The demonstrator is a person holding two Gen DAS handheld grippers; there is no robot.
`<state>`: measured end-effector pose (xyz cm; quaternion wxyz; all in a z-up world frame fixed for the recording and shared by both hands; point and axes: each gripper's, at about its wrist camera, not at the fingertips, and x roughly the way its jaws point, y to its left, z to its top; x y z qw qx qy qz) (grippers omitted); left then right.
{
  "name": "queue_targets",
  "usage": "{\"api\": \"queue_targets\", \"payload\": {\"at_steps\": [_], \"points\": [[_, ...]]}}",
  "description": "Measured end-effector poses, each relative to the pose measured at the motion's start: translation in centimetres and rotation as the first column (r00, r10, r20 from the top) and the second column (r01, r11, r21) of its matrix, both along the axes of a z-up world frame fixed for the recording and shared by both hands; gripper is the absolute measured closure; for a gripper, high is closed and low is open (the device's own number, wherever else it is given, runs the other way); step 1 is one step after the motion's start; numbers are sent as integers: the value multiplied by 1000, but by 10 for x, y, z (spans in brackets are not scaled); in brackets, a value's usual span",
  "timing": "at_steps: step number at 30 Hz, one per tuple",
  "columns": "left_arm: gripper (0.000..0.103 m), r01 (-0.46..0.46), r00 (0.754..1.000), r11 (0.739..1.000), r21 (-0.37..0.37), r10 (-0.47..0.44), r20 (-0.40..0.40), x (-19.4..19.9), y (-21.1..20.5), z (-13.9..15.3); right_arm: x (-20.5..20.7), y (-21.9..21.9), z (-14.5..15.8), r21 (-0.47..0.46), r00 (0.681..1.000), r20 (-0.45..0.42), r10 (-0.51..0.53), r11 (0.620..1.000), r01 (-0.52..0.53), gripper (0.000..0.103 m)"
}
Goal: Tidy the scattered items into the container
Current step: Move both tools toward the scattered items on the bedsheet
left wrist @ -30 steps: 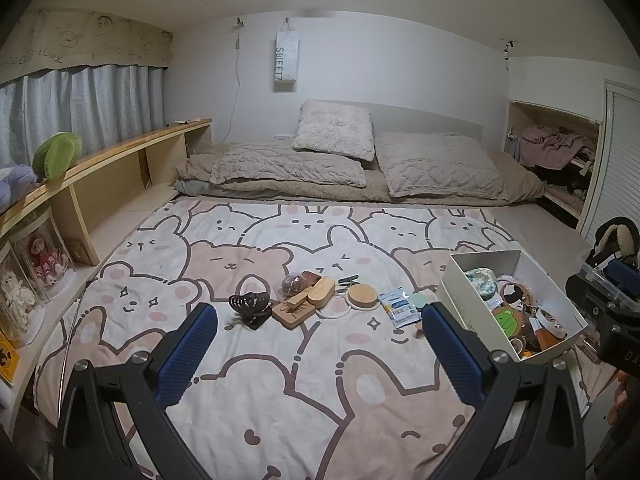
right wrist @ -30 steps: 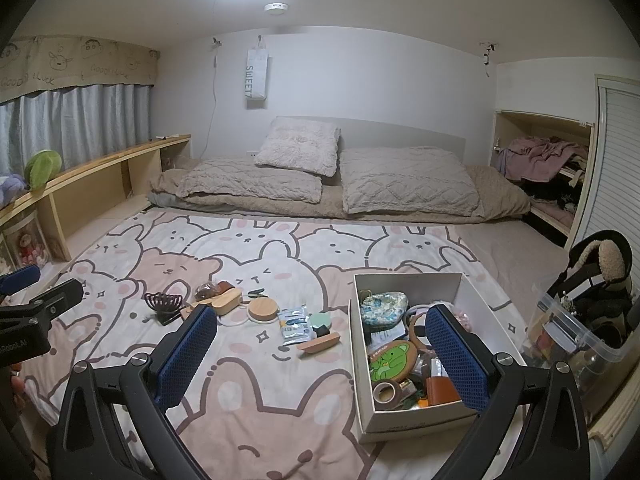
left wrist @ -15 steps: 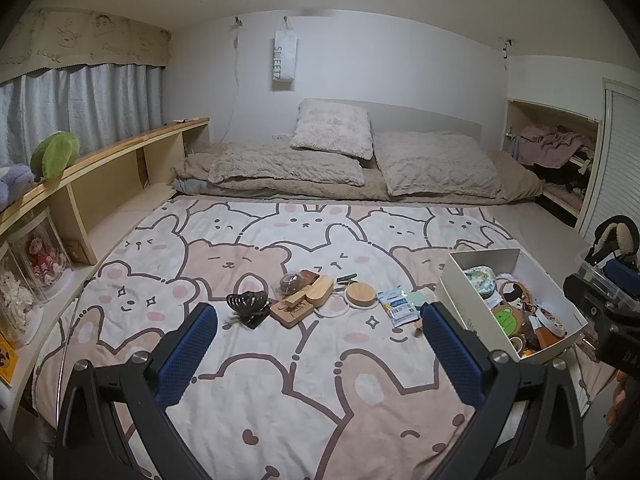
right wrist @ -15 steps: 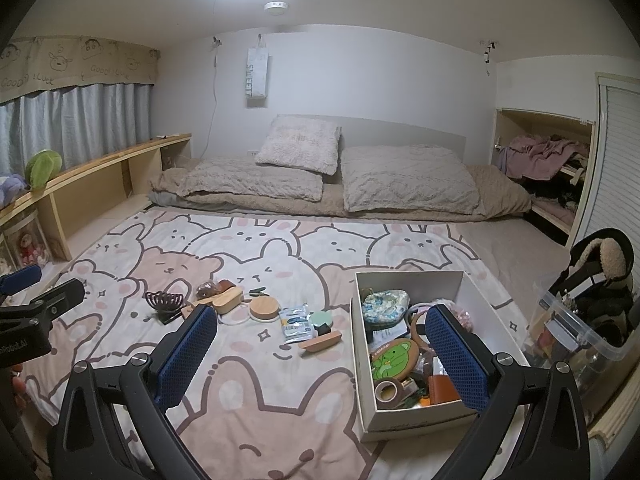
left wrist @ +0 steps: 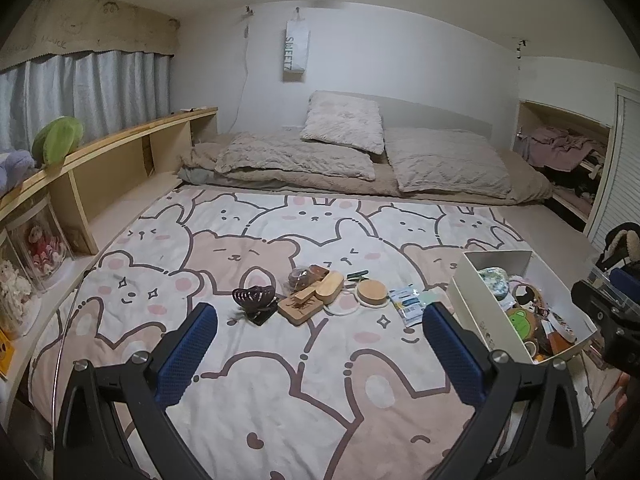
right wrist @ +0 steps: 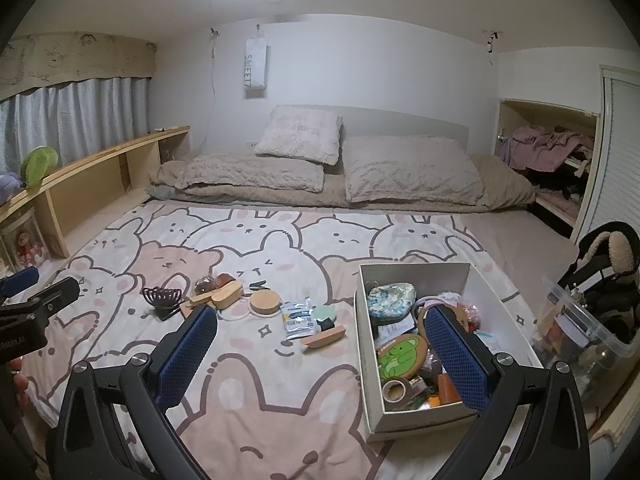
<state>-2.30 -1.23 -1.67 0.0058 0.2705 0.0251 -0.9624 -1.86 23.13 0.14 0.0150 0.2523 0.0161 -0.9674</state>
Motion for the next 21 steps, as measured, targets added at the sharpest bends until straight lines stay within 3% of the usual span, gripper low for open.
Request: {"api": "queue_targets", "payload": {"at_steps": [21], "points": [[0,-10,992,1000,16,8,125,-47,-15,-54,-53,-10,-54,-14,991,137,8,1000,-6,0]]}}
